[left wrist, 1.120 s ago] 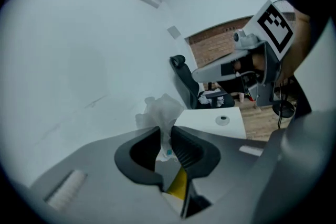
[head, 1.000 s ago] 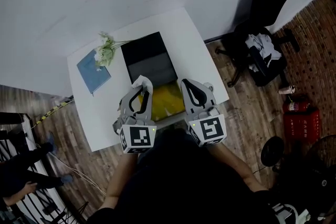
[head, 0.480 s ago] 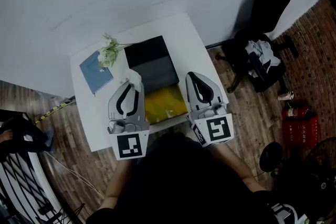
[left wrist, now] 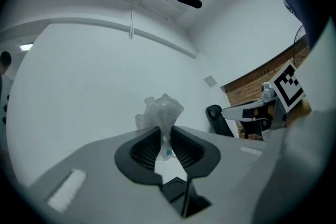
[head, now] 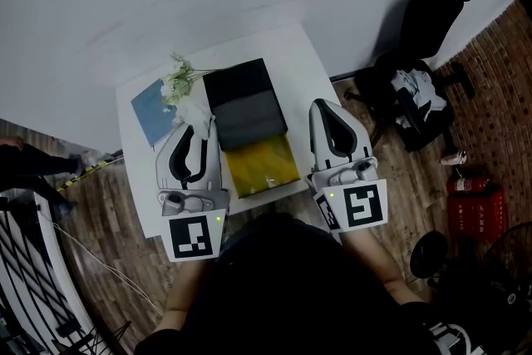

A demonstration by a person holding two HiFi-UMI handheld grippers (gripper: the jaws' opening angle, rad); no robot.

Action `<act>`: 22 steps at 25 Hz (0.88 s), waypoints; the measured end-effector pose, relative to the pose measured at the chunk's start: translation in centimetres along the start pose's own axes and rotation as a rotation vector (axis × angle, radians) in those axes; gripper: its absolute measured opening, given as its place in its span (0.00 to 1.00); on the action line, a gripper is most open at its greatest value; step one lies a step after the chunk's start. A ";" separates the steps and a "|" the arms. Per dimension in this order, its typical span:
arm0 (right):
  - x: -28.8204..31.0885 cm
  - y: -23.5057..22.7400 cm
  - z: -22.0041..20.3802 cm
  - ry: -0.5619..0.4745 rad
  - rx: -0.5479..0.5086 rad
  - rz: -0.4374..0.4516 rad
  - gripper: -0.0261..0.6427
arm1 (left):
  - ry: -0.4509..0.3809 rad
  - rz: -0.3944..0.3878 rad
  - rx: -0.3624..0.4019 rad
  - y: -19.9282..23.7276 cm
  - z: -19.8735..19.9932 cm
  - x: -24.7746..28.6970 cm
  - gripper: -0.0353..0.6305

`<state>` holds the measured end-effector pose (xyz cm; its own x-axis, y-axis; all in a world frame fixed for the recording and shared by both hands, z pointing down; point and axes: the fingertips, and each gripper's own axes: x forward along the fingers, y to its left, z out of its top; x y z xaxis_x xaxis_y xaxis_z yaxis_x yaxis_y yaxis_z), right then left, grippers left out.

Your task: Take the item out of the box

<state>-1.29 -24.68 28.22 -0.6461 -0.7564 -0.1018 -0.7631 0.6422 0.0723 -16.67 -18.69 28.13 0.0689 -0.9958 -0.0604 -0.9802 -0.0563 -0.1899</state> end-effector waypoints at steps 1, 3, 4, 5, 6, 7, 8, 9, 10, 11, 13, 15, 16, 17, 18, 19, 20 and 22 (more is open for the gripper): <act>0.0 -0.1 0.4 -0.005 -0.004 -0.003 0.06 | -0.008 0.002 -0.001 0.1 0.4 0.0 0.16; -0.2 -0.3 1.1 -0.016 -0.011 -0.007 0.06 | -0.021 0.006 0.000 0.2 1.1 -0.2 0.16; -0.2 -0.4 1.5 -0.021 -0.014 -0.008 0.06 | -0.026 0.009 0.004 0.3 1.3 -0.3 0.16; -0.3 -0.4 1.8 -0.026 -0.017 -0.008 0.06 | -0.029 0.011 0.009 0.3 1.6 -0.4 0.16; -0.4 -0.4 2.1 -0.031 -0.019 -0.008 0.06 | -0.033 0.014 0.016 0.3 1.9 -0.5 0.16; -0.4 -0.4 2.3 -0.035 -0.022 -0.006 0.06 | -0.038 0.016 0.023 0.3 2.1 -0.5 0.16; -0.4 -0.4 2.5 -0.038 -0.023 -0.005 0.06 | -0.042 0.016 0.027 0.3 2.3 -0.6 0.16; -0.5 -0.3 2.6 -0.039 -0.024 -0.003 0.06 | -0.046 0.016 0.029 0.3 2.5 -0.6 0.16; -0.5 -0.3 2.6 -0.039 -0.025 -0.001 0.06 | -0.049 0.014 0.029 0.3 2.7 -0.6 0.16; -0.5 -0.2 2.6 -0.038 -0.025 0.000 0.06 | -0.050 0.013 0.028 0.3 2.8 -0.6 0.16; -0.5 -0.1 2.7 -0.037 -0.025 0.003 0.06 | -0.051 0.010 0.024 0.3 2.9 -0.6 0.16; -0.5 0.0 2.6 -0.034 -0.026 0.006 0.06 | -0.049 0.010 0.022 0.3 2.9 -0.7 0.16; -0.5 0.0 2.6 -0.031 -0.026 0.007 0.06 | -0.047 0.009 0.022 0.2 2.8 -0.7 0.16; -0.5 0.1 2.6 -0.029 -0.027 0.007 0.06 | -0.045 0.008 0.022 0.2 2.8 -0.8 0.16; -0.5 0.1 2.6 -0.028 -0.027 0.007 0.06 | -0.044 0.006 0.022 0.2 2.7 -0.8 0.16; -0.5 0.2 2.5 -0.026 -0.028 0.007 0.06 | -0.043 0.005 0.022 0.3 2.7 -0.8 0.16; -0.5 0.2 2.5 -0.025 -0.029 0.006 0.06 | -0.042 0.004 0.021 0.3 2.6 -0.8 0.16; -0.4 0.3 2.5 -0.022 -0.030 0.004 0.06 | -0.039 0.002 0.019 0.4 2.5 -0.8 0.16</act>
<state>-1.27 -23.86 25.84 -0.6493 -0.7505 -0.1234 -0.7606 0.6412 0.1023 -16.69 -17.70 25.66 0.0746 -0.9923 -0.0989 -0.9767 -0.0527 -0.2078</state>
